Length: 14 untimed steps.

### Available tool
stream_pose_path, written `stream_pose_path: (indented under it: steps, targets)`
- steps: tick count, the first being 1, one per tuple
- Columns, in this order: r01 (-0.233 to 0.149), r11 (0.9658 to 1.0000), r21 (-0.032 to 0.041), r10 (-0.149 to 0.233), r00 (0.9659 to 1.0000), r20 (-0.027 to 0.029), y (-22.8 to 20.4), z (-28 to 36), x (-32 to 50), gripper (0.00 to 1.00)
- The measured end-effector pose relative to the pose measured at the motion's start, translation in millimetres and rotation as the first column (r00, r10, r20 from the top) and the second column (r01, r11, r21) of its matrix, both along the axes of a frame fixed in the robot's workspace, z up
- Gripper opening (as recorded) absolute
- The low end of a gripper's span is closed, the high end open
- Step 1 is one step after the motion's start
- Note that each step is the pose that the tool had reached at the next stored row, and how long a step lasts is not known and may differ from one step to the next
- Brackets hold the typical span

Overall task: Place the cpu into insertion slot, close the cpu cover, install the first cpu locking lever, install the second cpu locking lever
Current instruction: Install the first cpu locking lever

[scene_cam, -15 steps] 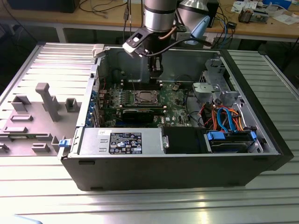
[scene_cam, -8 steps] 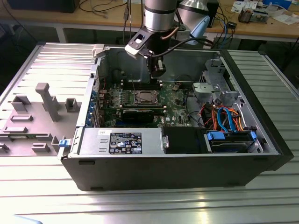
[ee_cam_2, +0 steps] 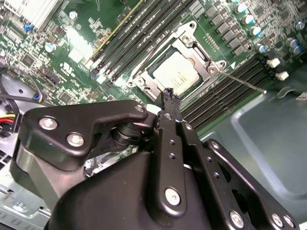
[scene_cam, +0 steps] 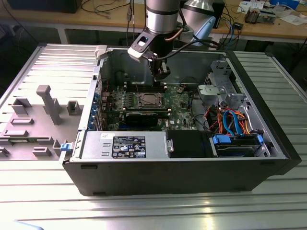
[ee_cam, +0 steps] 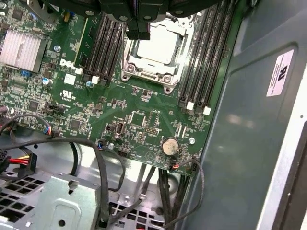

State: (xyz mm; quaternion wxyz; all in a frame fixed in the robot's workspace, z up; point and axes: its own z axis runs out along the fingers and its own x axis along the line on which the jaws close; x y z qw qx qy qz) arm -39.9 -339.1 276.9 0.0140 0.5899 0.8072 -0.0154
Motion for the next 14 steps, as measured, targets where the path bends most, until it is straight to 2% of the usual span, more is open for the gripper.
stream_pose_path:
  steps: [2,4,6,8,9,10,14]
  targets:
    - [-0.046,0.9989,-0.0001,0.046,0.9989,-0.0001,-0.1,-0.2,-0.1,0.11]
    - [-0.090,0.9960,0.0000,0.090,0.9960,0.0000,-0.1,-0.4,-0.1,0.11]
    - [-0.117,0.9932,0.0000,0.117,0.9932,0.0000,-0.1,-0.6,-0.1,0.11]
    - [-0.146,0.9893,0.0001,0.146,0.9893,0.0000,0.0,-0.7,-0.1,0.11]
    - [-0.167,0.9860,0.0002,0.167,0.9860,0.0001,0.0,-0.8,-0.1,0.11]
    - [-0.174,0.9847,0.0001,0.174,0.9847,0.0001,0.0,-0.8,-0.1,0.11]
    - [-0.176,0.9844,0.0001,0.176,0.9844,0.0001,-0.1,-0.8,-0.1,0.11]
